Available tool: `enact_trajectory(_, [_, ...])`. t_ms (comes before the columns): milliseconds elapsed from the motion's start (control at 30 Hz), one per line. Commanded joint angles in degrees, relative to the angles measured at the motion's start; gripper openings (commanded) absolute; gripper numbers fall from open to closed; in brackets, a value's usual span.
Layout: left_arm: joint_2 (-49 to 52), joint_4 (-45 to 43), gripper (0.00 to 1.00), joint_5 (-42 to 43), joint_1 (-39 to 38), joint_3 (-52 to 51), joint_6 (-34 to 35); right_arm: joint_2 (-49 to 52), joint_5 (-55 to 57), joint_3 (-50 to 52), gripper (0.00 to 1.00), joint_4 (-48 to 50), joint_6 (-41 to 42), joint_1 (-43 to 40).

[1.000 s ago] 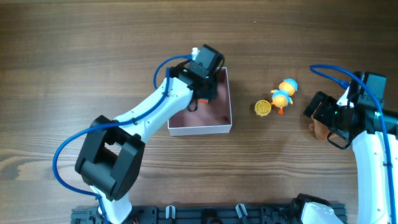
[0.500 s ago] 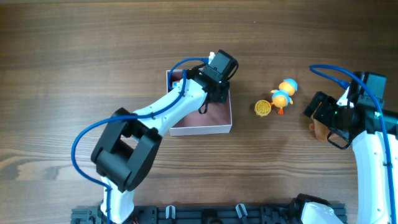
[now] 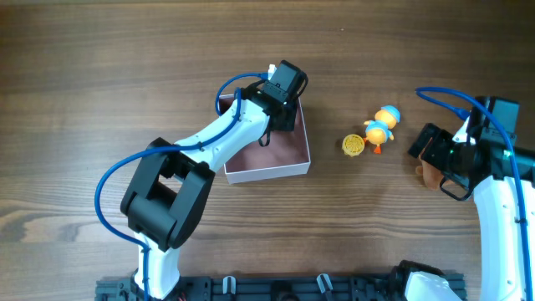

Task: Pack container
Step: 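Place the cube beside the truck and withdraw the left gripper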

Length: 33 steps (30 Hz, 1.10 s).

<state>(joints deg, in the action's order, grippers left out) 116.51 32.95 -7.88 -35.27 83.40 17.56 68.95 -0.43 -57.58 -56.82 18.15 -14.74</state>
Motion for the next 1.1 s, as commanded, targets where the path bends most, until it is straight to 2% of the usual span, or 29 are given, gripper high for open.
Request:
enact_trajectory(0, [0.9, 0.0, 0.23, -1.4, 0.1, 0.6, -0.9, 0.3, -0.8, -1.3, 1.00, -0.2, -0.2, -0.1])
enact_trajectory(67, [0.3, 0.1, 0.27, -1.4, -0.2, 1.0, -0.9, 0.3, -0.8, -1.3, 1.00, -0.2, -0.2, -0.1])
enact_trajectory(233, [-7.1, 1.5, 0.27, -1.4, -1.6, 2.5, -0.9, 0.2, -3.4, -1.3, 1.00, 0.0, -3.6, 0.0])
enact_trajectory(300, [-12.5, 5.1, 0.24, -1.9, -1.5, 2.5, -0.8, -0.1, -8.8, -1.5, 0.97, 0.9, -8.3, 1.7])
enact_trajectory(367, [-17.1, 9.6, 0.25, -4.5, -0.5, 2.5, 0.9, -0.2, -9.1, -2.7, 0.94, 0.5, -10.4, 4.9])
enact_trajectory(500, [-25.5, 18.0, 0.51, -5.5, 5.4, 2.5, 2.9, -0.2, -6.6, -5.2, 0.96, -0.8, -14.4, 14.6])
enact_trajectory(567, [-29.4, 21.8, 0.77, -5.5, 10.6, 2.5, 2.9, 0.4, -4.0, -5.1, 1.00, -0.6, -15.1, 19.7])
enact_trajectory(600, [-31.0, 23.1, 0.85, -5.5, 13.7, 2.5, 2.8, 1.2, -2.7, -5.1, 1.00, -0.4, -14.8, 21.4])
enact_trajectory(667, [-32.7, 24.5, 0.95, -5.1, 18.6, 2.5, 2.8, 3.7, -2.1, -5.1, 0.99, 0.6, -11.6, 23.1])
enact_trajectory(700, [-33.2, 24.8, 0.96, -4.3, 20.4, 2.5, 2.8, 5.2, -2.0, -5.1, 1.00, 0.9, -10.5, 23.3])
enact_trajectory(833, [-33.2, 25.5, 0.96, 1.4, 27.0, 2.4, 2.8, 15.3, -2.2, -5.1, 1.00, 3.7, -0.9, 23.5])
enact_trajectory(1067, [-33.2, 25.7, 0.94, 1.4, 27.7, 2.4, 2.8, 27.4, -2.6, -5.2, 1.00, 11.7, 15.3, 24.9])
